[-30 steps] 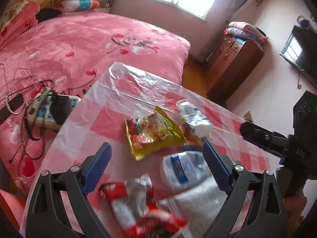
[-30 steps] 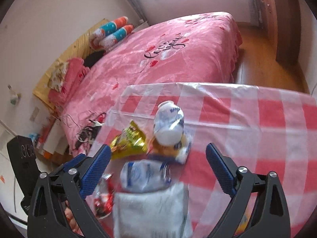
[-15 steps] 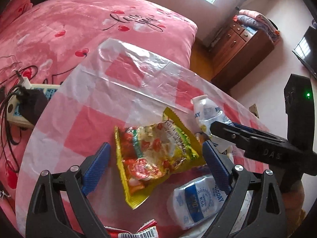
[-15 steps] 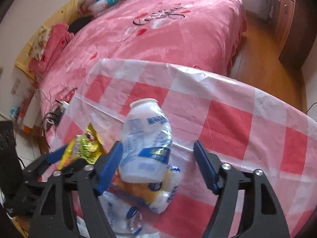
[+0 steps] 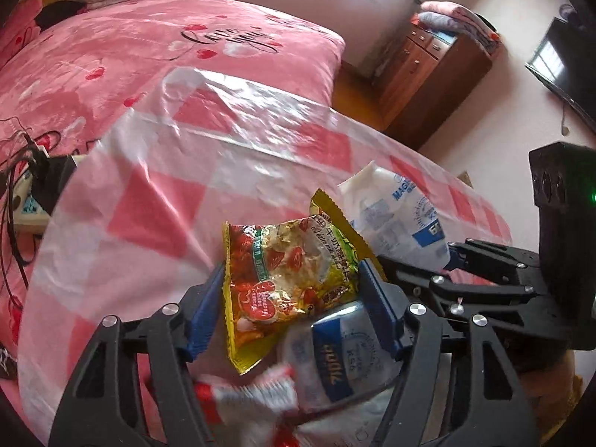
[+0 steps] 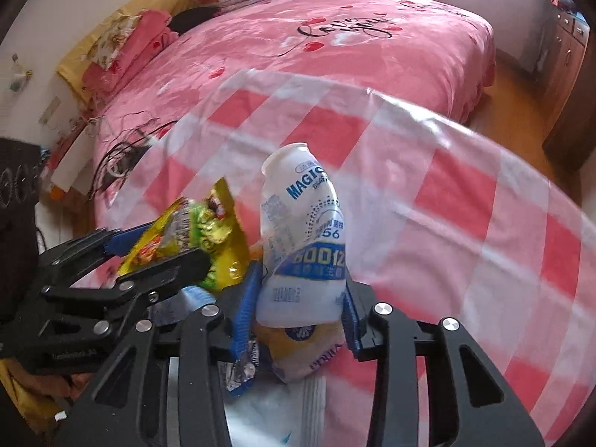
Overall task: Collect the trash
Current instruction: 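Grasp the yellow snack bag with left tool while right tool grasps yogurt bottle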
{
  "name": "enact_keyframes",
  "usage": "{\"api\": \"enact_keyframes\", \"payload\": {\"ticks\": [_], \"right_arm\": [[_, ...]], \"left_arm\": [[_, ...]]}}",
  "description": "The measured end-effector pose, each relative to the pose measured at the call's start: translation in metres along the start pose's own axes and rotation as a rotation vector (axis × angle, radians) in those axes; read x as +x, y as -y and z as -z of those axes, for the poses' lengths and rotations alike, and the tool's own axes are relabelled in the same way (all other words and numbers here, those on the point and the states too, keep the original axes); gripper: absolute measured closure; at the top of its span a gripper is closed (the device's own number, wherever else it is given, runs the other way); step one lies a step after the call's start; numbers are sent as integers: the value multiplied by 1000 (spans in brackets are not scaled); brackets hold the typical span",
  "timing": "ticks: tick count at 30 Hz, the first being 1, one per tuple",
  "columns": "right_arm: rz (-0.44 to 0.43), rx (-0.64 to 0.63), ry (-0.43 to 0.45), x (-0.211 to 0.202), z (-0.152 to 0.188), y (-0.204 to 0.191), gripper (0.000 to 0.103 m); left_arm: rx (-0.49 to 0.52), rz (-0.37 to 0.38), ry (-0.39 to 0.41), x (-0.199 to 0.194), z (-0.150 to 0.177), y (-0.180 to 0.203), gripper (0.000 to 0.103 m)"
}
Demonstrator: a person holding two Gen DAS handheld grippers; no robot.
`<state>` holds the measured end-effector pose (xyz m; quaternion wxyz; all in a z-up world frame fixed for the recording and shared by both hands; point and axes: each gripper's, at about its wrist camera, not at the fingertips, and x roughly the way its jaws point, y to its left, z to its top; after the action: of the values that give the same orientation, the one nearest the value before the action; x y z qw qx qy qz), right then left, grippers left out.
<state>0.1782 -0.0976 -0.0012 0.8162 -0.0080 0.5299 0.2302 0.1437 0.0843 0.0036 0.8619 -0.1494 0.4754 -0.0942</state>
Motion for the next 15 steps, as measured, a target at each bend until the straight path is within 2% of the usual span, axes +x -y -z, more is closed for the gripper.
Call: {"api": "enact_keyframes", "payload": {"ticks": [8,15], "right_arm": [[-32,64,31,-30,57,-2,63],[-44,141,100,-58,107,0,63]], "left_arm": [[58,68,-38,-18,43,24,38],[87,130,-54,-34,80,44,43]]}}
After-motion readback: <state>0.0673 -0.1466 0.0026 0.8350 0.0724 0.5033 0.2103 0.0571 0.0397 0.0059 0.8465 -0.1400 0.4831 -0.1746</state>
